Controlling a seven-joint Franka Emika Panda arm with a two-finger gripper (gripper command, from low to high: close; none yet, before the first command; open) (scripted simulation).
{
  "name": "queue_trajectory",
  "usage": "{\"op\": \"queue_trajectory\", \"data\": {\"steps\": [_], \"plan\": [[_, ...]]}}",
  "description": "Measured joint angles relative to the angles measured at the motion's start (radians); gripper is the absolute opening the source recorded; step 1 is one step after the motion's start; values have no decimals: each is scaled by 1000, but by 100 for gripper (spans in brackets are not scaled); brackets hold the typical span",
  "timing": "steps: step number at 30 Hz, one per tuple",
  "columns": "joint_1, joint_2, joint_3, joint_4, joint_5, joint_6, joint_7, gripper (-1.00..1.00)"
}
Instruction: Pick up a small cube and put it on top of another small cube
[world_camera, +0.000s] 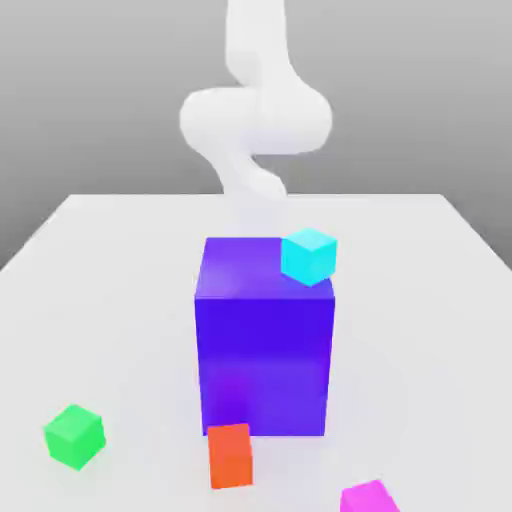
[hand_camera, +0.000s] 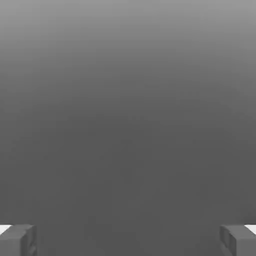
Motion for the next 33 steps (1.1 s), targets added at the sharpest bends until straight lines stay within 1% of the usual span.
{"op": "queue_trajectory", "data": {"steps": [17,28,33], "plan": [[49,622,77,3,-45,189,-22,0],[101,1021,102,6,-80,309,-32,0],[127,1203,79,35,-108,427,-15,0]]}}
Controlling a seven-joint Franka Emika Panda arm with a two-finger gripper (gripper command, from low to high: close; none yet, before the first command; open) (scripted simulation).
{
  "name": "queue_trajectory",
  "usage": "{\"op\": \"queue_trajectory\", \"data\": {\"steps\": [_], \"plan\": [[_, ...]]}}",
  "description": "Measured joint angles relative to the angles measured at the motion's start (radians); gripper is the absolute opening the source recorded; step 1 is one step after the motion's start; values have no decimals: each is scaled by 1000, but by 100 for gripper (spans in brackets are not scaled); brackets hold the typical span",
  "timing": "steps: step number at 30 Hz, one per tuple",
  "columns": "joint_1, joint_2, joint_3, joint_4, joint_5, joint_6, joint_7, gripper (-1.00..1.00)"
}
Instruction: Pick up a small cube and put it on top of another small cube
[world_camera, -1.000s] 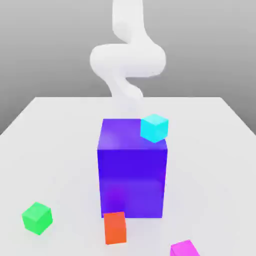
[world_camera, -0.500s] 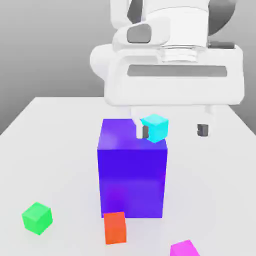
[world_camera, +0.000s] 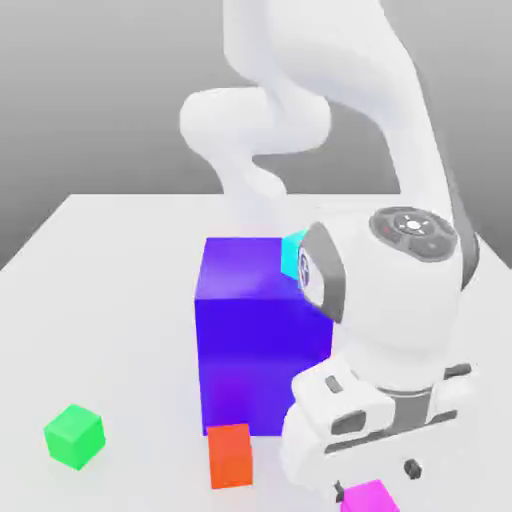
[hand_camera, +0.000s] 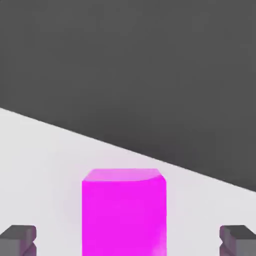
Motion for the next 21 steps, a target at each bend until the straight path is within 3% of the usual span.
{"op": "queue_trajectory", "data": {"steps": [1,7,12,21], "plan": [[4,23,-5,5,-4,18,3,-100],[5,35,-6,7,-7,27,5,-100],[-13,-100,17,-23,22,-78,-16,-100],[-231,-299,-187,-182,111,-117,45,-100]]}}
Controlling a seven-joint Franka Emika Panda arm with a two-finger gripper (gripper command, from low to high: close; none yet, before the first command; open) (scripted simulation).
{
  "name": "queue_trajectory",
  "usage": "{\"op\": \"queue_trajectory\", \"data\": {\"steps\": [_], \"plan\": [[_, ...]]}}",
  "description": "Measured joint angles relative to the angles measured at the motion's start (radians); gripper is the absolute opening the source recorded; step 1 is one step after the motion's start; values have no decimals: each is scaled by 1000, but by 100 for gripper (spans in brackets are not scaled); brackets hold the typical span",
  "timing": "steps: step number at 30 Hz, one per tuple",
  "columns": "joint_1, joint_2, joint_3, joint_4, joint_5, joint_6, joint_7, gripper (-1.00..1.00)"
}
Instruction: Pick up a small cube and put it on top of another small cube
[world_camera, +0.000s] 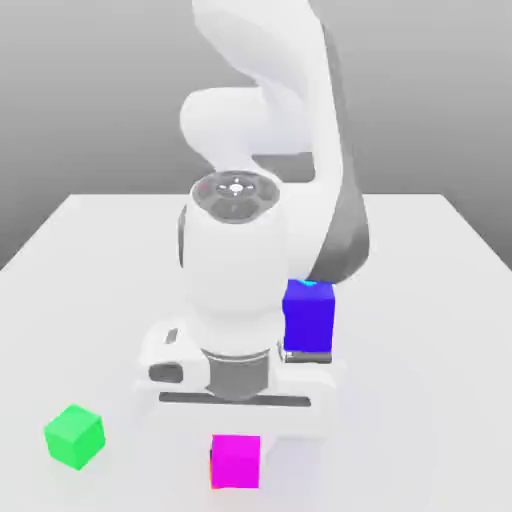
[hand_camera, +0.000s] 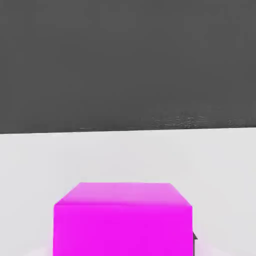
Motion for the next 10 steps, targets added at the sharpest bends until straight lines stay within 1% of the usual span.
{"op": "queue_trajectory", "data": {"steps": [3,4,6,7,10], "plan": [[-85,-44,-84,-53,39,8,21,-100],[-118,-31,-108,-60,65,28,18,-100],[-172,33,-116,-62,122,91,-7,-100],[-188,63,-108,-61,142,119,-18,100],[-188,63,-108,-61,142,119,-18,100]]}}
